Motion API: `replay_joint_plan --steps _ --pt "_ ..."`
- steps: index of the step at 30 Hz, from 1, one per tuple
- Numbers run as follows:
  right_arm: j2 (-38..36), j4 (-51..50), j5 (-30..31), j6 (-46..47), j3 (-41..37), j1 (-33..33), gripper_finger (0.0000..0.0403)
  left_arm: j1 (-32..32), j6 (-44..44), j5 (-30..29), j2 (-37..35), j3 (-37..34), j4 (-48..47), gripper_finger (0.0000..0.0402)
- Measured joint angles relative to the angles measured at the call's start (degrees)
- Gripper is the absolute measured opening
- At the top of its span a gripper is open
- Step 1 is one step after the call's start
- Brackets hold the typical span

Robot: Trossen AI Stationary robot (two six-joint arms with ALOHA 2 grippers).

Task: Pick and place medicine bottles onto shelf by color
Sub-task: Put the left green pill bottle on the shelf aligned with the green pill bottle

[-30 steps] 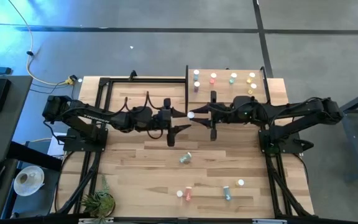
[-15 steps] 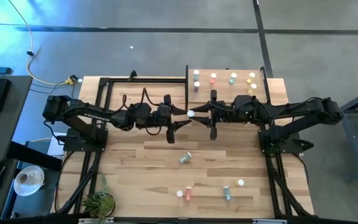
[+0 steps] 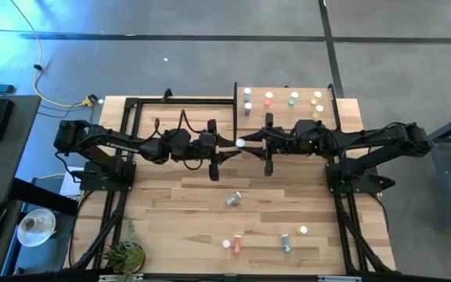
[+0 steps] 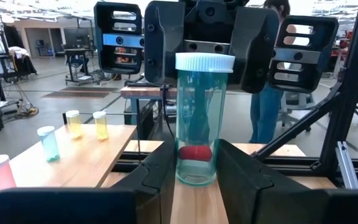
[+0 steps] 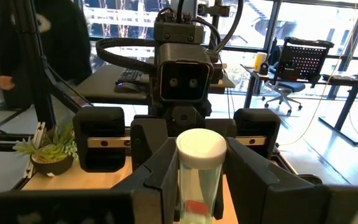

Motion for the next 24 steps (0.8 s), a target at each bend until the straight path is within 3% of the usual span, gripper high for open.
replay_joint_plan --steps 5,17,24 --pt "0.0 -0.5 1.4 -0.2 0.0 0.0 0.0116 0.1 0.4 -0.3 0.0 0.0 -0.5 0.0090" --pt "-4.7 -6.0 1.5 0.4 0.0 0.0 0.0228 0.1 0.4 -3.5 0.0 0.0 -7.1 0.0090" --pt "-5.7 -24.8 1.7 0.4 10.5 -2.9 0.0230 0.1 0.2 -3.5 0.0 0.0 -10.5 0.0090"
